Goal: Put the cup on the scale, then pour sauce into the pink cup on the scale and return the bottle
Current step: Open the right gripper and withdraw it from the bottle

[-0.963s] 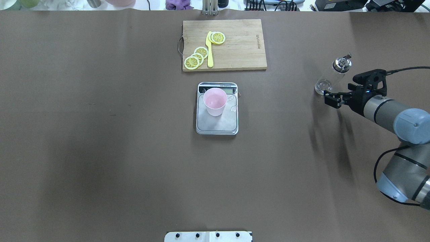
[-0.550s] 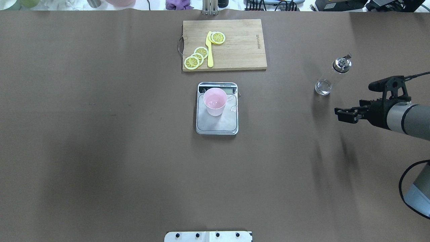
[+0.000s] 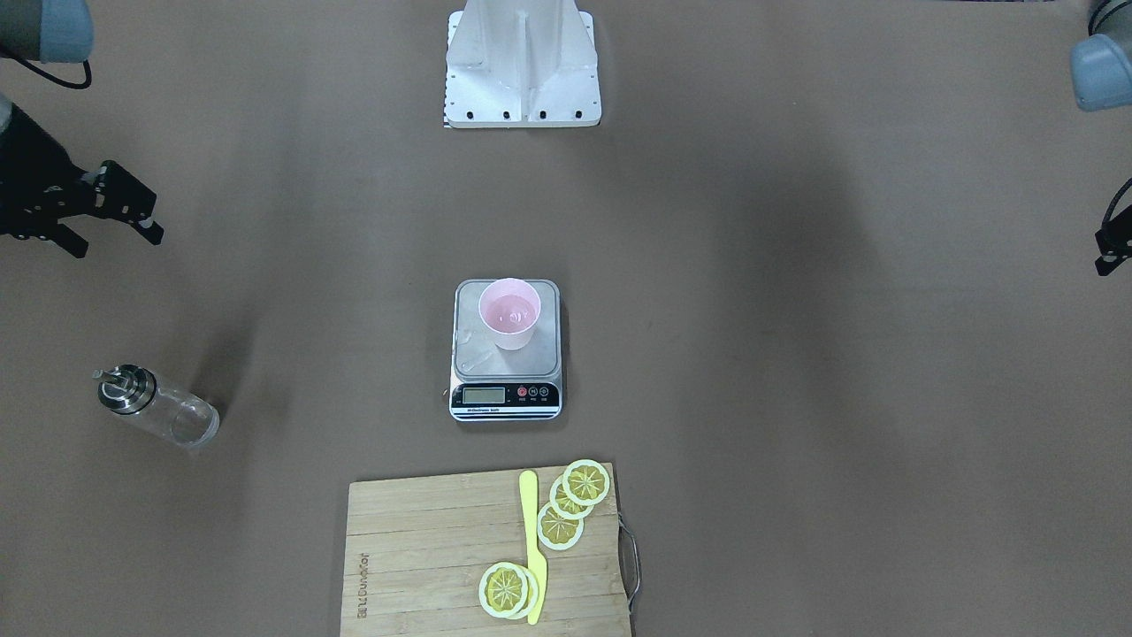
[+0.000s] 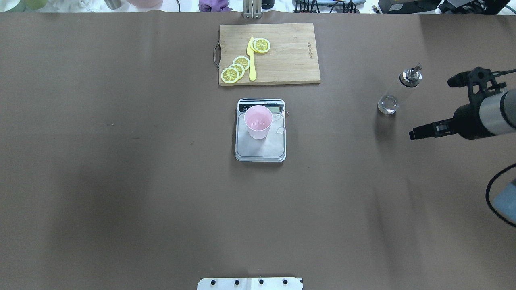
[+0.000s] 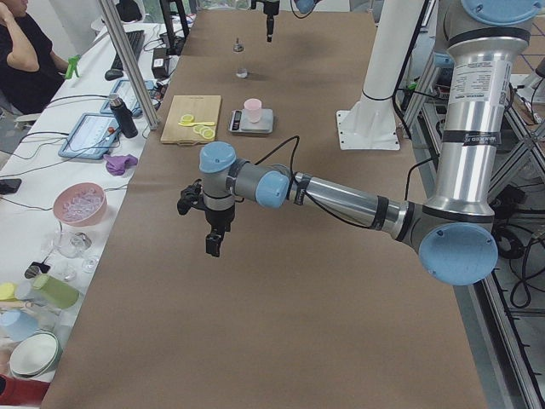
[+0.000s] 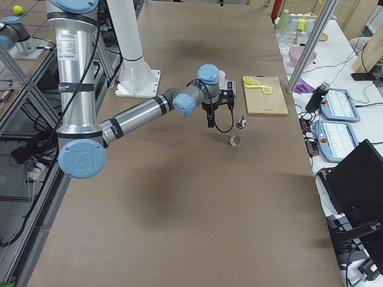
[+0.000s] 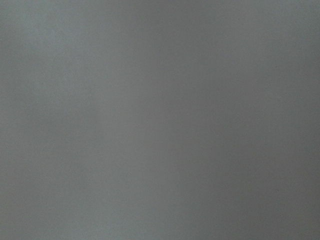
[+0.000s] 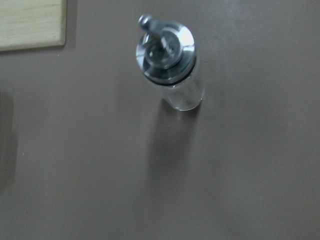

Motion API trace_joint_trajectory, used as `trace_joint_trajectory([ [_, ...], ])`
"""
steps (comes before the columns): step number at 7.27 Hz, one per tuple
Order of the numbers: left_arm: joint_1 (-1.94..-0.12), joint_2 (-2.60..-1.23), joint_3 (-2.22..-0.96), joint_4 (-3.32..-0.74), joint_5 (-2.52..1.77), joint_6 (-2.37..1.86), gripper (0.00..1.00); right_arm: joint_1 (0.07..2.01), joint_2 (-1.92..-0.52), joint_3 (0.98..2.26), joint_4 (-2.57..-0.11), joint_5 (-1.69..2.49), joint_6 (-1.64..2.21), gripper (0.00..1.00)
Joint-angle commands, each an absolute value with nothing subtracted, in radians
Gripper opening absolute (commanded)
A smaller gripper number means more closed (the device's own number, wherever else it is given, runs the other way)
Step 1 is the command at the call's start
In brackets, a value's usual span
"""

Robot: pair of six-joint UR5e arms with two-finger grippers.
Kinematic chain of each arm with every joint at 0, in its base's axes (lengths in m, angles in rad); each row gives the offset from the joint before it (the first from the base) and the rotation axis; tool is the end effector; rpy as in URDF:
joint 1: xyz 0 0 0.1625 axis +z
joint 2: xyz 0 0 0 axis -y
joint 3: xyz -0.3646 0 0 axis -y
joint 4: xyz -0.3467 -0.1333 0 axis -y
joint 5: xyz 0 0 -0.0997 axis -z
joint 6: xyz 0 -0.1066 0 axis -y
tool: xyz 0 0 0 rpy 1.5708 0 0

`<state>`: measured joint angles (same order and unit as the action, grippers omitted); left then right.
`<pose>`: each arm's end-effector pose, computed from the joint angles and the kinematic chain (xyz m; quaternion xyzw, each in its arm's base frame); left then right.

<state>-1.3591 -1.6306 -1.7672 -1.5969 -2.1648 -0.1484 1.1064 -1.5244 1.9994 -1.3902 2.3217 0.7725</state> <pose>0.0283 -0.4823 0.4957 0.0805 0.3092 0.0711 0.9449 -0.1482 -0.4310 0.3691 0.0428 -0.4565 0.0185 0.8885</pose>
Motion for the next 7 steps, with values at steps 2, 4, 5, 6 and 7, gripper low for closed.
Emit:
trace_joint_trajectory([
  [2, -1.361, -1.631, -1.770, -1.595, -2.174, -0.149, 0.98, 1.317, -1.427, 1.808, -1.578, 2.364, 0.417, 1.00],
  [4, -1.365, -1.629, -1.764, -1.591, -2.175, -0.149, 0.98, 1.388, -1.396, 1.708, -1.704, 2.364, 0.167, 1.00],
  [5, -1.396, -1.628, -1.744, -1.591, -2.181, -0.147, 0.98, 1.416, -1.394, 1.650, -1.703, 2.364, 0.108, 1.00],
  [6, -1.454, -1.590, -1.712, -1.595, -2.245, -0.141, 0.98, 1.457, -1.402, 1.587, -1.697, 2.385, 0.100, 1.00],
  [7, -1.512, -1.582, -1.675, -1.591, -2.300, -0.065, 0.98, 1.466, -1.422, 1.562, -1.694, 2.416, 0.069, 1.00],
])
